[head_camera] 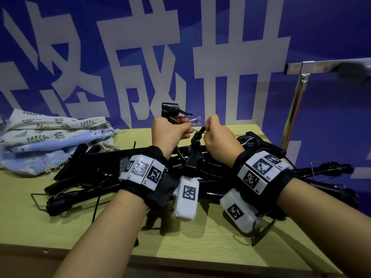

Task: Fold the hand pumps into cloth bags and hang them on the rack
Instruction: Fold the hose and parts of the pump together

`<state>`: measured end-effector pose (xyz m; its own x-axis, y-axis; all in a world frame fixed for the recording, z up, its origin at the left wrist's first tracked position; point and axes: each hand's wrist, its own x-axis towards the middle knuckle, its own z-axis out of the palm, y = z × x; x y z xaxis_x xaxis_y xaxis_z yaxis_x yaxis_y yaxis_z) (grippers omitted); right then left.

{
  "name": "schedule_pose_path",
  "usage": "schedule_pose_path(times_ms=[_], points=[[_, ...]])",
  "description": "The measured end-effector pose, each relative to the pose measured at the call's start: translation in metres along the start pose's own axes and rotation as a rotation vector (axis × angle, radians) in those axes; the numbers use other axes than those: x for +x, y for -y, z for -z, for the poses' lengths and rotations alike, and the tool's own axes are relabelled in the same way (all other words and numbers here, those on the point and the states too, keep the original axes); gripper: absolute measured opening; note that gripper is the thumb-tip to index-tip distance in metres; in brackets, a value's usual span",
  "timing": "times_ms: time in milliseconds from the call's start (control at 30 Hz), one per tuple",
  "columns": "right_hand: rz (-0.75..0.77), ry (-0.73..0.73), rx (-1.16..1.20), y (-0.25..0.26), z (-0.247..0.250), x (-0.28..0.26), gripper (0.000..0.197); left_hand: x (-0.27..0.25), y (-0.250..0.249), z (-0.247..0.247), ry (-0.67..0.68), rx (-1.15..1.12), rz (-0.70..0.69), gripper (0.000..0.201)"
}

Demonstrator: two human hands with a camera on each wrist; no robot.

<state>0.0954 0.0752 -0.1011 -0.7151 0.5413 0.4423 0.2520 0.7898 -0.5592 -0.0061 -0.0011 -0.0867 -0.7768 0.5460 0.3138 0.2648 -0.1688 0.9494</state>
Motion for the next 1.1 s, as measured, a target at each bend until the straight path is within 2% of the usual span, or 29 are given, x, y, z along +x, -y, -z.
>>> schedule_pose_path(times_ms=[567,733,833,967,1100], points=[[0.013,0.026,0.02,0.0022,0.0007,-0.0014,0.008,-0.0085,-0.0095,0.0044,0.148,0.005,0.024,0.016],[0.034,0.079,0.269,0.002,0.0003,-0.0025,0.004,-0.0066,-0.0072,0.0048,0.127,0.006,0.049,0.017],[-0.039,0.099,0.417,0.0001,0.0011,-0.0023,0.013,-0.0053,-0.0046,0.0054,0.111,-0.032,0.078,0.018],[-0.104,0.103,0.439,-0.0017,0.001,-0.0004,0.023,-0.0049,-0.0029,0.0066,0.124,-0.065,0.124,0.016],[-0.172,0.167,0.588,-0.0047,0.0048,-0.0009,0.006,-0.004,-0.002,0.0094,0.134,-0.074,0.154,0.016]])
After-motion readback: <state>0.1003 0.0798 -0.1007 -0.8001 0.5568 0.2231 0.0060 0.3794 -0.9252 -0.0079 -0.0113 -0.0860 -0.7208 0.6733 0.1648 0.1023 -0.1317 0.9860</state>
